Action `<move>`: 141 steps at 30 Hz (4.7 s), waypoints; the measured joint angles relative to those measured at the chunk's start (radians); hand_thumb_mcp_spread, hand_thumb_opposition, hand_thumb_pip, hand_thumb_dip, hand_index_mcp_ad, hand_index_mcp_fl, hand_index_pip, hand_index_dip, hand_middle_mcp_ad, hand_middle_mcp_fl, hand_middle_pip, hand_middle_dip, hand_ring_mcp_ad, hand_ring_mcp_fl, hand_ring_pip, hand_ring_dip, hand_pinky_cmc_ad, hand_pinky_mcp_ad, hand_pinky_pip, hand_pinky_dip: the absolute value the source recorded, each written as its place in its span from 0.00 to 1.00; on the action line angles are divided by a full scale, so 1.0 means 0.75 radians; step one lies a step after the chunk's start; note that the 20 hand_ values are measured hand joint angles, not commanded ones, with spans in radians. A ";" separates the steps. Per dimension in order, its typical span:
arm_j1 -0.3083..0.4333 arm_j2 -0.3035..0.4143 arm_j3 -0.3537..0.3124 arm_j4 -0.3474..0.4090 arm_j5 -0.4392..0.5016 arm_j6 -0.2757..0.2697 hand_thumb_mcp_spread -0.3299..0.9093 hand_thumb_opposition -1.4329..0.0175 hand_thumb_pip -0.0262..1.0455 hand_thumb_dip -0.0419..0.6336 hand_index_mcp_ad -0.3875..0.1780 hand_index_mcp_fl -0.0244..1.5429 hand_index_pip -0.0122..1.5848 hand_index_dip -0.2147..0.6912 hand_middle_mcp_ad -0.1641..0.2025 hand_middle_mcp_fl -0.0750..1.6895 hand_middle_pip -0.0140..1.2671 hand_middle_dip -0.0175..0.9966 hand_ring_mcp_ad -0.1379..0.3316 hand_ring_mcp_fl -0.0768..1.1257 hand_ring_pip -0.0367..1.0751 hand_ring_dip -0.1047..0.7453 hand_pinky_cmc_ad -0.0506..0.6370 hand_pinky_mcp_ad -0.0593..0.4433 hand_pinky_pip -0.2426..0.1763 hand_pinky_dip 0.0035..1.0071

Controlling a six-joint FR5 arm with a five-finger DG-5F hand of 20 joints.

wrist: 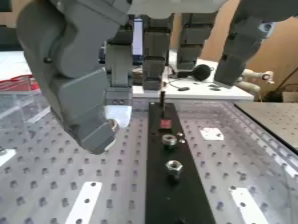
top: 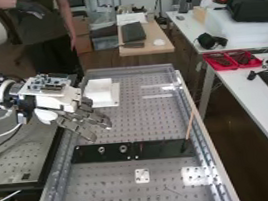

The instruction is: Grab the smaller nut and place it in the white container

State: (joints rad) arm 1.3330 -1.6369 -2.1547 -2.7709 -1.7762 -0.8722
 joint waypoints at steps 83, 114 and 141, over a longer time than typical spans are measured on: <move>0.776 -0.110 0.156 -0.234 0.457 0.391 0.65 0.38 0.62 0.46 0.42 0.05 0.84 0.42 0.45 0.19 0.10 0.26 0.46 0.12 0.12 0.27 0.58 0.71 0.69 0.38; 0.533 0.157 0.501 -0.532 0.783 0.289 0.48 0.44 0.55 0.37 0.47 0.04 0.14 0.20 0.50 0.12 0.10 0.26 0.57 0.07 0.15 0.27 0.63 0.77 0.40 0.66; 0.432 0.118 0.593 -0.594 0.617 0.242 0.48 0.45 0.55 0.36 0.47 0.05 0.12 0.20 0.50 0.13 0.10 0.26 0.57 0.07 0.15 0.27 0.65 0.77 0.35 0.68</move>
State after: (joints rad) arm 1.6573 -1.5483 -1.7098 -3.2165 -1.3134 -0.6910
